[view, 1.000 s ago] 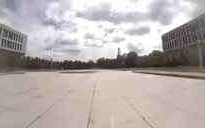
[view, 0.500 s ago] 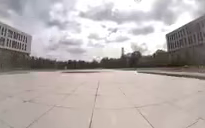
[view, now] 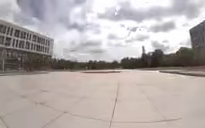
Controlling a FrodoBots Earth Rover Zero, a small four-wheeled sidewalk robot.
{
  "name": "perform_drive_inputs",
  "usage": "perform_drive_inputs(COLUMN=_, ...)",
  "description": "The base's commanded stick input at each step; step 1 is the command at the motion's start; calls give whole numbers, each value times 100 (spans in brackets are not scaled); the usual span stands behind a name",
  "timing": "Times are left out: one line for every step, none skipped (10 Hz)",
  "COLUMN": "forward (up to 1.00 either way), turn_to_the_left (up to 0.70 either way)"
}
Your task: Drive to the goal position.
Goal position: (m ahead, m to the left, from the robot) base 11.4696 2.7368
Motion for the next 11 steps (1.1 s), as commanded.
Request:
perform_drive_inputs(forward=70, turn_to_the_left=35)
perform_drive_inputs(forward=70, turn_to_the_left=35)
perform_drive_inputs(forward=70, turn_to_the_left=35)
perform_drive_inputs(forward=70, turn_to_the_left=35)
perform_drive_inputs(forward=70, turn_to_the_left=35)
perform_drive_inputs(forward=70, turn_to_the_left=35)
perform_drive_inputs(forward=70, turn_to_the_left=15)
perform_drive_inputs(forward=70, turn_to_the_left=0)
perform_drive_inputs(forward=70, turn_to_the_left=0)
perform_drive_inputs(forward=70, turn_to_the_left=-16)
perform_drive_inputs(forward=70, turn_to_the_left=-35)
